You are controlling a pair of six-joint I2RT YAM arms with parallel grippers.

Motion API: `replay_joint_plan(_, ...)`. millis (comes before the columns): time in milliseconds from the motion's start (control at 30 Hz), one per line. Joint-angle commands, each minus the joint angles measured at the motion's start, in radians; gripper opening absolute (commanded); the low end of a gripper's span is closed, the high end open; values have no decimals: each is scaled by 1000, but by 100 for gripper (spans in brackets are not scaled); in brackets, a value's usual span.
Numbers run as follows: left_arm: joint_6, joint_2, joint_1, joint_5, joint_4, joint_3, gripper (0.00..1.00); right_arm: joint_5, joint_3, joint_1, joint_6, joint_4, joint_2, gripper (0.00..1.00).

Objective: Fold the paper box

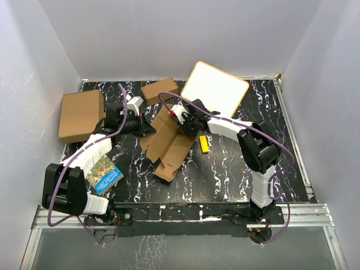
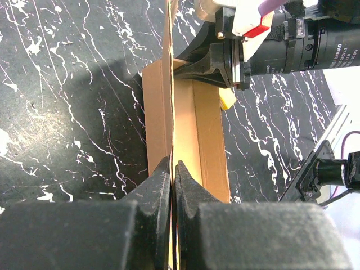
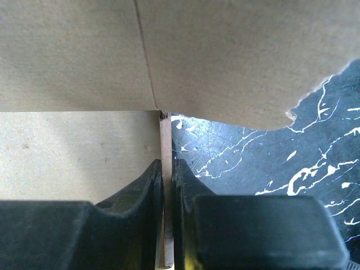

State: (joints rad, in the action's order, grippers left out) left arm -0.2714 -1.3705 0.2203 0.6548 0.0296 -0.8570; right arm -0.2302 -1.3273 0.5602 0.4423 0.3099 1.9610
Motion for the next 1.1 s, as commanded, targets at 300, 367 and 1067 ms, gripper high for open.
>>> replay_joint_plan(300, 169, 7, 3, -8, -82, -74, 0, -260, -26, -84, 9, 60, -142, 66)
replay_joint_plan(367, 230, 7, 2, -6, -132, -104, 0, -424, -1, -139, 37, 75, -201, 70)
replay_joint_plan(1067, 842, -495, 34, 263, -757, -693, 0, -1051, 384, -508, -42, -293, -465, 89)
